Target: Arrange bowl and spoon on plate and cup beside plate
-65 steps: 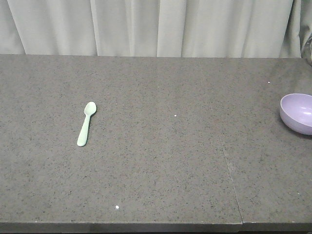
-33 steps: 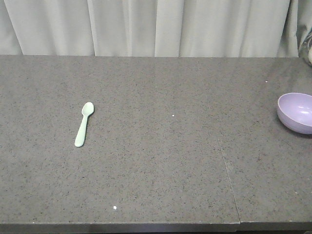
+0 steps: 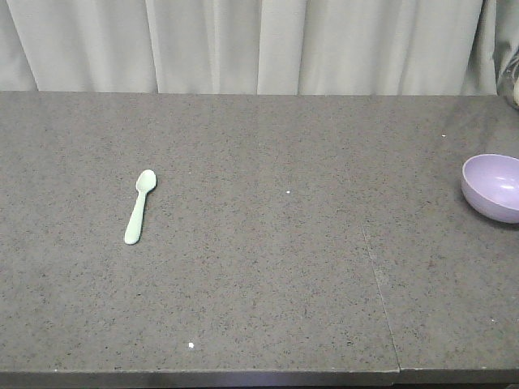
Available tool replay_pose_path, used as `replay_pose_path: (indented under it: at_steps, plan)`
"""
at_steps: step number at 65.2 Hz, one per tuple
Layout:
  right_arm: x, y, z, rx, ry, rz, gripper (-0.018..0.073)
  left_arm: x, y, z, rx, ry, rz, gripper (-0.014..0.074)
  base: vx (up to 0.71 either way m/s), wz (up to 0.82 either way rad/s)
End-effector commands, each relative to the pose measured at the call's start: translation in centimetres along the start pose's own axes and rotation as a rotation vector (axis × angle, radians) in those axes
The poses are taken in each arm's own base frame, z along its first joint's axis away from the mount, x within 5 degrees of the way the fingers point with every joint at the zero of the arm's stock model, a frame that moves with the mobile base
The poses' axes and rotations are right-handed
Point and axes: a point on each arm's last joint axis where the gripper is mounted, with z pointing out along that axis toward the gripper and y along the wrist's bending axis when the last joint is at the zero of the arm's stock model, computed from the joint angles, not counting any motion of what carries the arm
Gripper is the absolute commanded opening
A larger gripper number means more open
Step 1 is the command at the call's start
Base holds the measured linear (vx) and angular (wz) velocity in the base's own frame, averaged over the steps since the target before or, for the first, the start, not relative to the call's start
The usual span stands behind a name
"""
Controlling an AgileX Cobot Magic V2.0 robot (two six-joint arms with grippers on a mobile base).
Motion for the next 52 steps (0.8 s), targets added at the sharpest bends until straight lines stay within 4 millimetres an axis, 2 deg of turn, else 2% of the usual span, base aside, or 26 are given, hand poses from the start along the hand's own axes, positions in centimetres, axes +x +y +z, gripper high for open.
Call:
replay_pose_path:
  at_steps: [1,26,33,42,52]
  plan:
    - [-0.2,0.1,-0.1,-0.011,-0.070,-0.012,-0.0005,0.1,0.2,0.0,-0.015,-0.062,-0.011,-0.0006,0.00,0.00]
    - [-0.3,0.1,-0.1,-0.012,-0.075,-0.008,-0.0005,0.0,0.2,0.0,-0.016,-0.071,-0.024,-0.0006,0.00,0.00]
    - [-1.2,0.2,-0.2,-0.031,-0.168,0.041,-0.0005,-0.2,0.2,0.0,-0.012,-0.088,-0.181,-0.0006,0.00,0.00]
    - [-2.7,0.2,-0.6,-0.072,-0.340,0.266,-0.0005,-0.6,0.4,-0.1,-0.011,-0.137,-0.420,-0.0006,0.00,0.00]
    - [-3.6,0.1,-0.9,-0.094,-0.445,0.373,-0.0005,-1.2,0.8,-0.2,-0.017,-0.220,-0.631,-0.0006,0.00,0.00]
